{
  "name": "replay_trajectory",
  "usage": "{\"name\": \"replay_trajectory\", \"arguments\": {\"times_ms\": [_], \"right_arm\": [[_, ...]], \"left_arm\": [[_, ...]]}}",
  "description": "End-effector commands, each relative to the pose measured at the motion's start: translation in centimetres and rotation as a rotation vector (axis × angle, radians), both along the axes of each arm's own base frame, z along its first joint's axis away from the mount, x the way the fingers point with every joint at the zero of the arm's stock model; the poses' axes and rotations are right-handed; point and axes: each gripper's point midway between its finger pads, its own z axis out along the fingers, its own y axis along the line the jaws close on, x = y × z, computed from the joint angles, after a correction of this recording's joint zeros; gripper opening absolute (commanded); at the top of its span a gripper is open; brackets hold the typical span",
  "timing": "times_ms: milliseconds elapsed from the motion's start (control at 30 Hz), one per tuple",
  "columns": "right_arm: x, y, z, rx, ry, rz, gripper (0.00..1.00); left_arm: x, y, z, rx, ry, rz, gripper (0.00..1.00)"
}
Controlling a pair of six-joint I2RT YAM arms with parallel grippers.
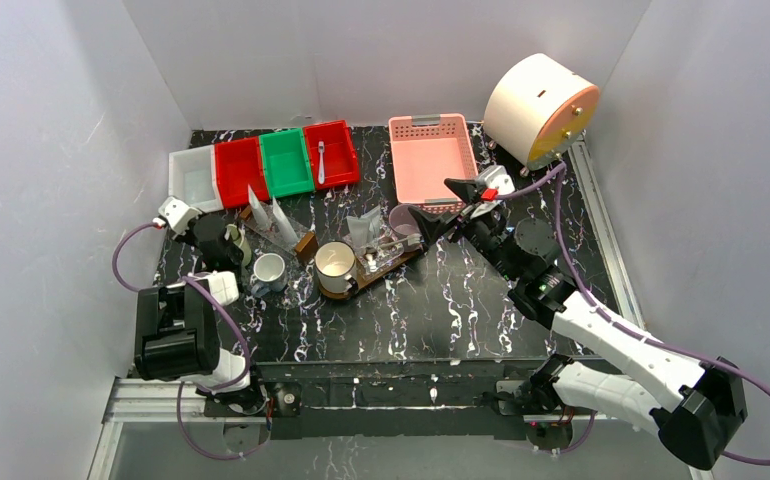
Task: Prepare toiletry sets of a toothbrush and toothpaste on the tray
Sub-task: Place the toothbrush in the cup.
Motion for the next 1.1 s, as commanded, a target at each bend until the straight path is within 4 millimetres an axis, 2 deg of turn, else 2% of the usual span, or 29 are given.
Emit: {"name": "replay_trajectory", "arguments": {"times_ms": [0,167,300,433,600,1067], "right_arm": [[-0.3,-1.0,2.3,0.051,-0.067,-0.024,0.99],[-0.4,-1.2,2.6,0.055,-0.074,-0.029,0.99],[-0.4,-1.2,2.8,0.057,-0.077,-0.030,0.99],[-0.4,-1.2,2.8,0.056,-0.078,-0.032,0.99],[-0.4,-1.2,2.9,0.059,-0.079,-0.033,0.99],[-0.6,-1.4,3.2,0.066,-0.087,-0.031,0.99]], "left_arm": [[0.1,0.2,-0.3,-0.002,-0.010,0.004,0.00],[0.4,-0.4,-1.7,-0.040,0.001,-0.024,0.00],[0.3,-0.5,-2.0,-0.044,0.007,-0.023,0.04],[0.4,-0.6,-1.7,-0.048,0.010,-0.034,0.14],[0.2,-0.8,-2.0,-0.073,0.039,-0.036,0.34],[-1.5,-1.9,0.9,-0.171,0.072,-0.046,0.56]]}}
